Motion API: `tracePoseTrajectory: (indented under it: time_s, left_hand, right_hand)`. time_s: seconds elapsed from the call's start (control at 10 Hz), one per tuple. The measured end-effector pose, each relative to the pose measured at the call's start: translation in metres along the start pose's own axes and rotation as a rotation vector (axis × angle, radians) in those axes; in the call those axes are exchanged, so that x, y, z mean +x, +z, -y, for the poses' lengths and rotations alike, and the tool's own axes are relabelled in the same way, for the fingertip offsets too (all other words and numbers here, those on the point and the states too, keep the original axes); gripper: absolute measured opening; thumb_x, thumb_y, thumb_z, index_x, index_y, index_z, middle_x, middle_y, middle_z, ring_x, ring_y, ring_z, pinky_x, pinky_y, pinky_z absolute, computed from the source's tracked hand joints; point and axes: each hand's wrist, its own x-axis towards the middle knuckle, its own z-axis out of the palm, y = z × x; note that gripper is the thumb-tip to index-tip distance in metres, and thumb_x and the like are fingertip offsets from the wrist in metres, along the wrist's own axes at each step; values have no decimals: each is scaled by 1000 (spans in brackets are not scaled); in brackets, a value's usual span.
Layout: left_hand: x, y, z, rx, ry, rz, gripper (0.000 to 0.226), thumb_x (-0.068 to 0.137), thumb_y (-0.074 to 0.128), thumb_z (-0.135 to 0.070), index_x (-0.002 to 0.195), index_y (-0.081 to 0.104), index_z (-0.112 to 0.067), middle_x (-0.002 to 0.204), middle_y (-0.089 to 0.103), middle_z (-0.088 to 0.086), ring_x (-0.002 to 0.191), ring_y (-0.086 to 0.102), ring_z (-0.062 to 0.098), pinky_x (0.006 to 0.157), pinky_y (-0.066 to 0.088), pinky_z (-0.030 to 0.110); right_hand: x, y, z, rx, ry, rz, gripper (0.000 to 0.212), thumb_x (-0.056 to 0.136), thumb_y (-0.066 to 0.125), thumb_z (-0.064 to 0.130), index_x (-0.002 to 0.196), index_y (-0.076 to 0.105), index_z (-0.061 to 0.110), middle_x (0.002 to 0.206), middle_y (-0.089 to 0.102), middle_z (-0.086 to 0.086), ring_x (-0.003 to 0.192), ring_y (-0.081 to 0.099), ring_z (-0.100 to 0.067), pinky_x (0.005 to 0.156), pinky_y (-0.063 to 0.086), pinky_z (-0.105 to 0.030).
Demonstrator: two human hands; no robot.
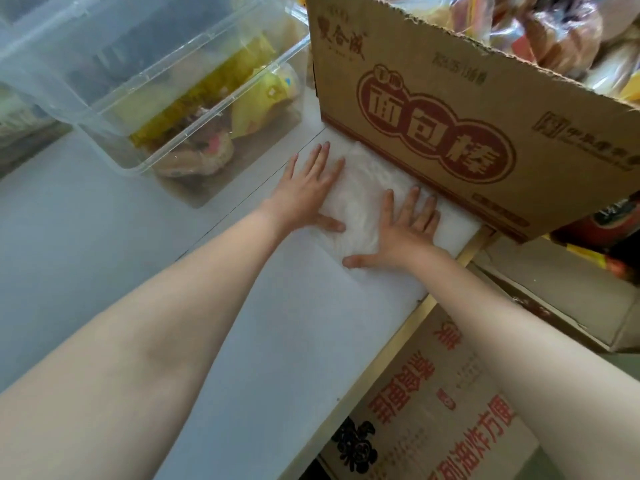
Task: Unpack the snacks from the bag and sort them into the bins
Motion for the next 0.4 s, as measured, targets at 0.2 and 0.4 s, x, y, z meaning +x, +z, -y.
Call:
tracePoseTrajectory:
  time_s: [0.2, 0.4]
  left_hand:
    - [-53, 42, 12, -178, -112, 46, 68, 97, 24, -55, 149, -11, -29, 156, -20, 5, 144, -16, 18, 115, -9, 40]
    - [-63, 17, 7, -148, -186, 88, 67, 98, 28, -49, 151, -4, -24, 159, -5, 9, 146, 2, 23, 116, 1, 42]
  right_hand:
    - [-12, -3, -5, 3, -10, -25, 140, 56, 60, 82, 141, -33, 20, 143, -39, -26, 130, -35, -50, 108, -16, -57]
    - [-26, 7, -9, -51, 35, -16, 139, 57, 59, 83, 141, -34, 21, 142, -42, -23, 130, -35, -49, 110, -17, -57]
